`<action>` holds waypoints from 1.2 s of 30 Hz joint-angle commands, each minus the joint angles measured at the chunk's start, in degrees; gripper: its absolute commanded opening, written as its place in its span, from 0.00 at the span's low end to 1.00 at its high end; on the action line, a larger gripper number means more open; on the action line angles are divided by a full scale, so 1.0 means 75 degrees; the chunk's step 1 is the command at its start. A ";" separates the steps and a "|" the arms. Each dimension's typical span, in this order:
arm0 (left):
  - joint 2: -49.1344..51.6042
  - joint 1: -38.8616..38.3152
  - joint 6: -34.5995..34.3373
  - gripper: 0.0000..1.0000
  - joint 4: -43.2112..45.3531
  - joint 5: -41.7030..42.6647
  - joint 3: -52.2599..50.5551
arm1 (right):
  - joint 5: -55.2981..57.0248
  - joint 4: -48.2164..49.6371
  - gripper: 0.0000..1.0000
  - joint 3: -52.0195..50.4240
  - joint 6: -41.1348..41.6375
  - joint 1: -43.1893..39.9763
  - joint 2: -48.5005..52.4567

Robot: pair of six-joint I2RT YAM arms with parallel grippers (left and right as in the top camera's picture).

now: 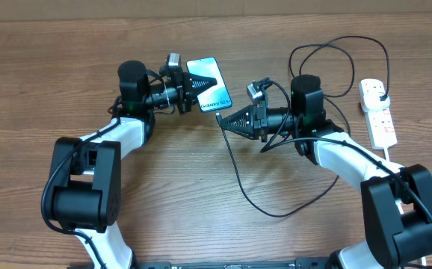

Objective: Plug charger to phone and switch on socket

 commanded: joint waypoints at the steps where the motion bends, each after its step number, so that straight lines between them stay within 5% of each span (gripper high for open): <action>1: -0.0047 -0.0067 0.0105 0.04 0.0087 0.0204 0.0044 | 0.0114 0.0026 0.04 -0.0050 0.0038 -0.0015 -0.0172; 36: -0.0047 -0.0067 0.0236 0.04 0.0085 0.0227 0.0044 | 0.0207 0.0283 0.04 -0.0050 0.0041 -0.0035 -0.0172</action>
